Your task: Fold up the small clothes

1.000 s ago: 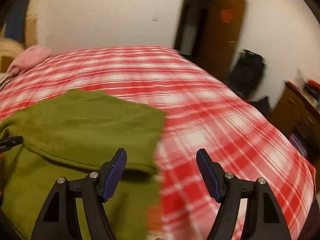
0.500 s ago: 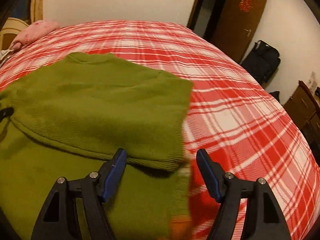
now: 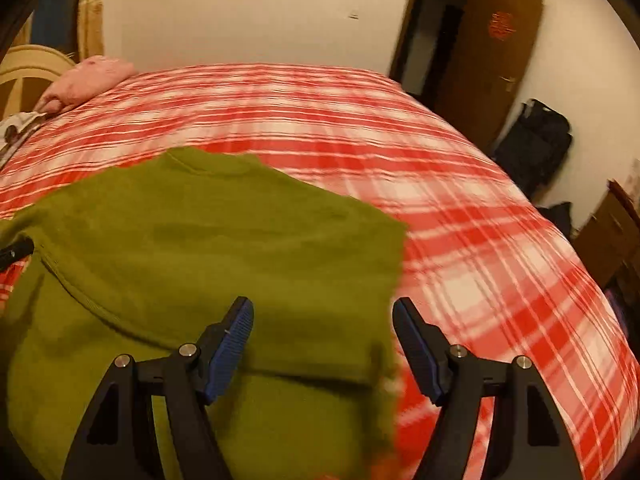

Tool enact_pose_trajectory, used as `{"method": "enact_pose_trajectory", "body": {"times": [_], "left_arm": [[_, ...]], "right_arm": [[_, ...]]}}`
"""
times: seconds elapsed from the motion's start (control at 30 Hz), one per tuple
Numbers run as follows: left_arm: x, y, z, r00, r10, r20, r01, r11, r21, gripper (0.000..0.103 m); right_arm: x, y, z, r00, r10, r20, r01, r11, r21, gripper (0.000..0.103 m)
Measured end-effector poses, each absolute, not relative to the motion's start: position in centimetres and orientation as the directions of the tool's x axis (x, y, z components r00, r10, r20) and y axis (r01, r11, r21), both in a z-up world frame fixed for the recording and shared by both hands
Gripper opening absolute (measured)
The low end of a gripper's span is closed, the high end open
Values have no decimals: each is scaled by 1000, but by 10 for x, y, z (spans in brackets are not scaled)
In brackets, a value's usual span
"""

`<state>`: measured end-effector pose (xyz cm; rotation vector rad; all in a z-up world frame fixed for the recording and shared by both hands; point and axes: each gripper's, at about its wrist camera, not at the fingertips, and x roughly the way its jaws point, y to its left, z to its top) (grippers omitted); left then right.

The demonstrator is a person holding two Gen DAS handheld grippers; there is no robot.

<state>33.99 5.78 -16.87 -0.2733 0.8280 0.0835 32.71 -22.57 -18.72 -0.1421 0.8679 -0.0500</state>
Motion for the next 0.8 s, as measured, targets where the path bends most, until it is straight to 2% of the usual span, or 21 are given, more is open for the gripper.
{"method": "enact_pose_trajectory", "body": {"times": [0.07, 0.17, 0.2, 0.3, 0.5, 0.67, 0.8], "left_arm": [[351, 49, -173, 650, -16, -760, -162, 974, -159, 102], [366, 35, -193, 555, 120, -823, -163, 986, 33, 102], [366, 35, -199, 543, 124, -830, -153, 987, 48, 103], [357, 46, -203, 555, 88, -827, -164, 986, -5, 103], [344, 46, -199, 577, 62, -815, -155, 987, -35, 103], [319, 66, -185, 633, 11, -774, -182, 974, -134, 103], [292, 97, -172, 679, 54, -732, -222, 966, -134, 103]], "right_arm": [[338, -214, -197, 622, -83, -779, -38, 990, -135, 72], [346, -202, -215, 587, -71, -807, -63, 989, -133, 72], [345, -198, -221, 578, -75, -813, -66, 988, -138, 72], [332, -196, -233, 575, -74, -815, -66, 989, -136, 72], [322, -197, -233, 591, -80, -803, -51, 989, -136, 72], [306, -200, -234, 604, -66, -795, -50, 992, -120, 73], [299, -198, -237, 600, -71, -797, -54, 990, -129, 73]]}}
